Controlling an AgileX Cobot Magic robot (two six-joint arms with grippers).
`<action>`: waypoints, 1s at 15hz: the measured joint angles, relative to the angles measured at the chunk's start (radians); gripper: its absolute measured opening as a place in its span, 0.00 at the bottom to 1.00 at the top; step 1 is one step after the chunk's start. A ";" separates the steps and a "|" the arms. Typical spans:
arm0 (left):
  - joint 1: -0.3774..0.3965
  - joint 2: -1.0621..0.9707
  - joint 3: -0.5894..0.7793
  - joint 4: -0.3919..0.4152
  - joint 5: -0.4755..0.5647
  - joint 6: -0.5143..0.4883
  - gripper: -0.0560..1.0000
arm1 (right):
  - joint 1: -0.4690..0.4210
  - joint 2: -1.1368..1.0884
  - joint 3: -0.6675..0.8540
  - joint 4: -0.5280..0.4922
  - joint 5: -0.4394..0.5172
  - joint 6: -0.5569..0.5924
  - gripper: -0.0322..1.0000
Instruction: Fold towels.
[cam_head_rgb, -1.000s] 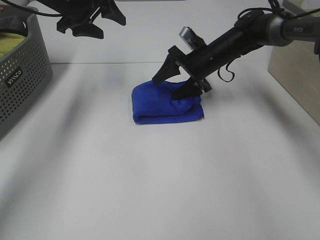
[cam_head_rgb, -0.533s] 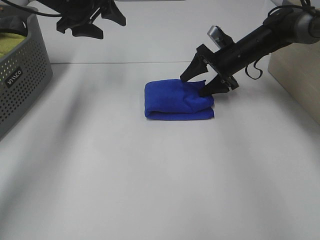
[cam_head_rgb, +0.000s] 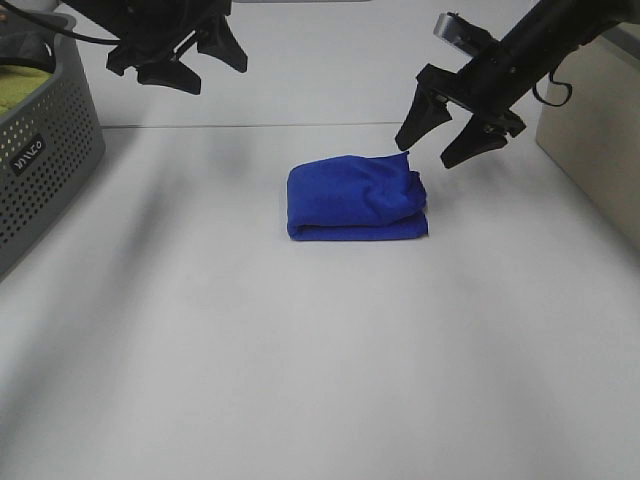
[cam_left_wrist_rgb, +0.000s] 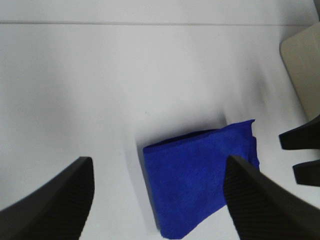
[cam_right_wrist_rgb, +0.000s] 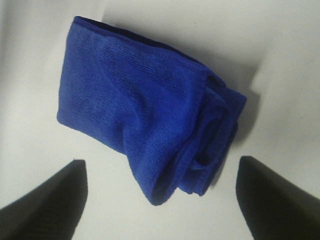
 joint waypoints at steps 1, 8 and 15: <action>0.000 -0.008 0.000 0.029 0.035 0.000 0.71 | 0.000 -0.012 0.000 -0.023 0.000 0.024 0.80; 0.000 -0.274 0.000 0.398 0.314 -0.128 0.71 | 0.017 -0.344 0.165 -0.202 0.002 0.156 0.80; 0.000 -0.726 0.387 0.572 0.320 -0.216 0.71 | 0.048 -0.840 0.641 -0.287 0.004 0.171 0.80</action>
